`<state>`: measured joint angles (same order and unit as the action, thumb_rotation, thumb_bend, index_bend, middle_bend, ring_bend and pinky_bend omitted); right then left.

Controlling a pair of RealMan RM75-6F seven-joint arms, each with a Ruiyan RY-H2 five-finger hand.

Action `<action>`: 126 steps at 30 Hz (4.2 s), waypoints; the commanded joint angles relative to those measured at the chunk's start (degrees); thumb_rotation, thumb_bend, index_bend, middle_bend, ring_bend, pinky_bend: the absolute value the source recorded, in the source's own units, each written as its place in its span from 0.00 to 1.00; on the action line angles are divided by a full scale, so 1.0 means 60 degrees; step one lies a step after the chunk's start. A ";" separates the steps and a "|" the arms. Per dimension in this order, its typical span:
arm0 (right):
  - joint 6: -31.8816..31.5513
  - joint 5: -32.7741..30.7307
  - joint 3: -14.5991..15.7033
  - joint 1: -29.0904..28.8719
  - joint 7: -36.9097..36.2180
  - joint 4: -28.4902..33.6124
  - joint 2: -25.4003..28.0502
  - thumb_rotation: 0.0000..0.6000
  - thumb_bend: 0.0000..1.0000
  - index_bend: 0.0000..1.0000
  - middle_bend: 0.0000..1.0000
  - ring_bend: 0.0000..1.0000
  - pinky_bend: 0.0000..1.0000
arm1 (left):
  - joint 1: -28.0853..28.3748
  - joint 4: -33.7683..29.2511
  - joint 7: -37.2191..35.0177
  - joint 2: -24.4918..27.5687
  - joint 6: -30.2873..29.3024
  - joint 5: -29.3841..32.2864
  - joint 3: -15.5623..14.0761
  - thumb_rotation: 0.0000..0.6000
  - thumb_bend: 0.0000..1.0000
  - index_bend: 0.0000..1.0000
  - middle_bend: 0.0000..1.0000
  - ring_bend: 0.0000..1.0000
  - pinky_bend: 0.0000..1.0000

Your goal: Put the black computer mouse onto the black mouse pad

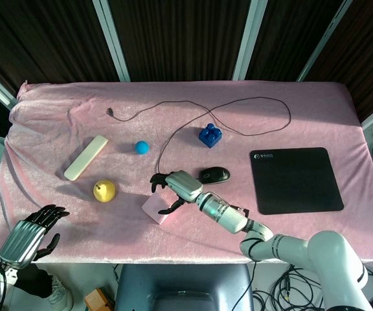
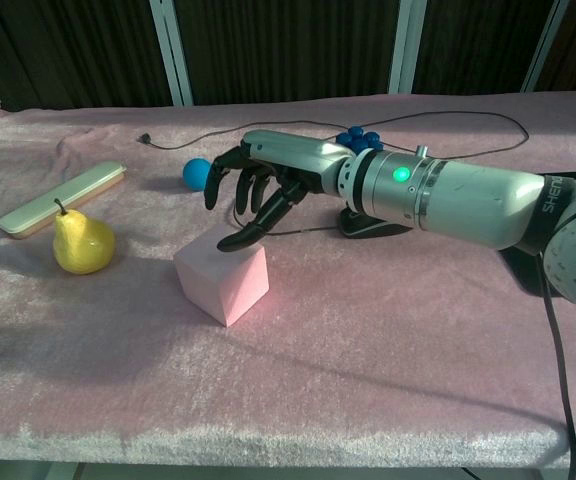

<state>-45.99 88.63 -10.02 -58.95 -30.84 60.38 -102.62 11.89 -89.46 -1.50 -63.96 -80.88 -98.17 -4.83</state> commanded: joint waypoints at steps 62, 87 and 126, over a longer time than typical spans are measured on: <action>-0.0211 -0.1114 0.0823 0.1521 0.3053 -0.1905 0.1018 1.00 0.22 0.42 0.37 0.46 0.50 | 0.0032 -0.0110 0.0379 -0.0057 0.0207 0.0058 -0.0025 1.00 0.49 0.26 0.23 0.17 0.39; 0.0629 -0.1227 0.0635 0.1084 0.3214 -0.3200 -0.0090 1.00 0.22 0.46 0.37 0.47 0.50 | -0.0033 -0.0113 0.0290 -0.0005 0.0084 0.0086 -0.0013 1.00 0.49 0.26 0.23 0.17 0.39; -0.2342 -0.1204 0.1873 0.4624 0.5239 -0.2277 0.2575 1.00 0.29 0.69 0.53 0.62 0.64 | -0.0127 -0.0215 0.0027 0.0181 -0.0059 -0.0035 -0.0090 1.00 0.49 0.26 0.23 0.18 0.40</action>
<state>-60.45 82.74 -0.35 -34.78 -0.61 50.24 -87.53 11.14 -90.72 -1.40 -62.89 -81.20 -98.30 -5.31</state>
